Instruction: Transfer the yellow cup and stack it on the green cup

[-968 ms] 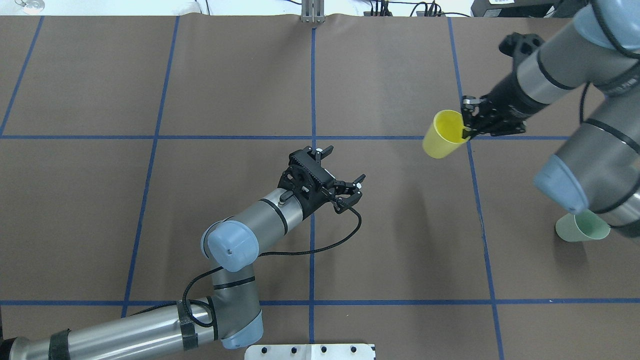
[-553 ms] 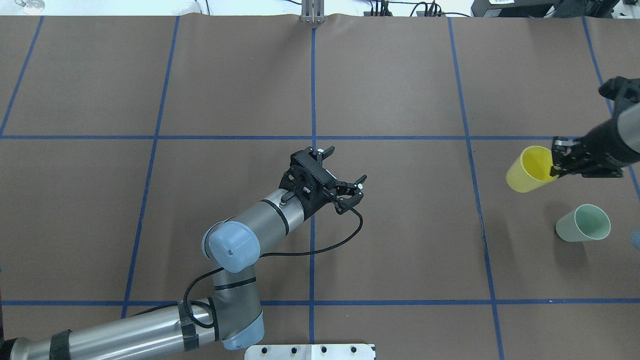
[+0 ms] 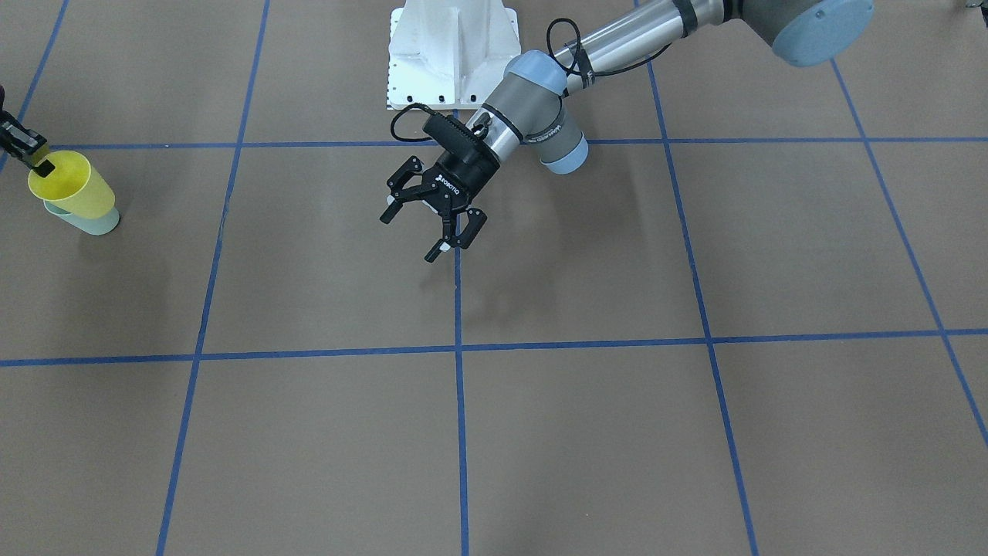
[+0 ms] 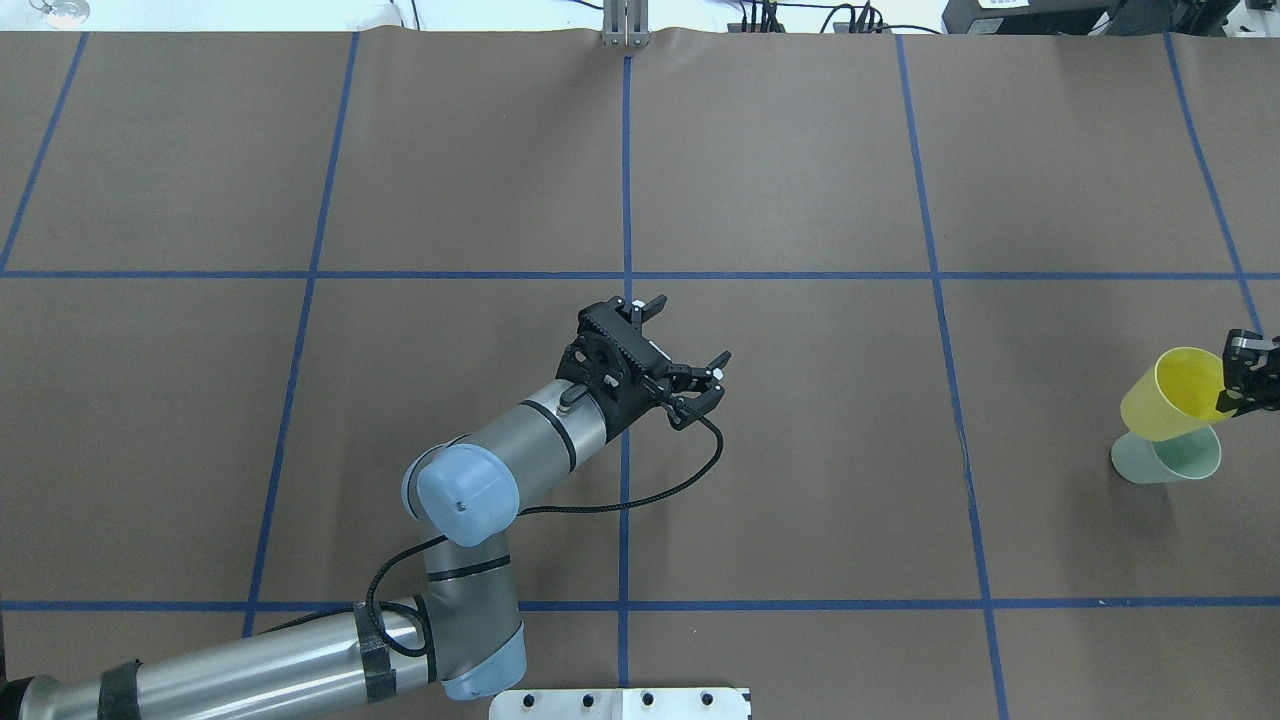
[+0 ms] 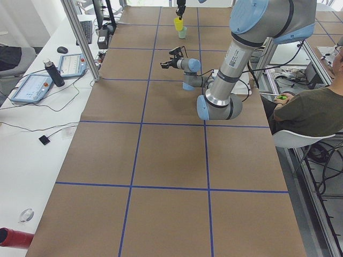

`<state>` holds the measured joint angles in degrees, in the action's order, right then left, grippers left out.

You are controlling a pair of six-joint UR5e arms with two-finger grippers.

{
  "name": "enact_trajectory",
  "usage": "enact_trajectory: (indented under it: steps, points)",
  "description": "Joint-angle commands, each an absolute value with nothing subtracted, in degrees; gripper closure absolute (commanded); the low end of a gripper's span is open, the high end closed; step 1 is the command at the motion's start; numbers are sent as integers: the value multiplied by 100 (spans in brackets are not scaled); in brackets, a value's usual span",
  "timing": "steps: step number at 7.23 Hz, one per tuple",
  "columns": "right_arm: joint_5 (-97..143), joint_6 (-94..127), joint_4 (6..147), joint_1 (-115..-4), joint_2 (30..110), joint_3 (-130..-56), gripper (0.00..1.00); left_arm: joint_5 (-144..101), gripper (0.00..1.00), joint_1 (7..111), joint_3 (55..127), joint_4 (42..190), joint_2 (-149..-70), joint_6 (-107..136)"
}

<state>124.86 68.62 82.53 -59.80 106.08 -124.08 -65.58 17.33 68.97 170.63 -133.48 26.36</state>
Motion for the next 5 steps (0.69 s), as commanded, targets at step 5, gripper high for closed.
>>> enact_trajectory:
  steps: [5]
  points:
    - [12542, 6768, 8262, -6012, 10898, -12252, 100, -6407, 0, 1723, 6882, 17060, -13351, 2725]
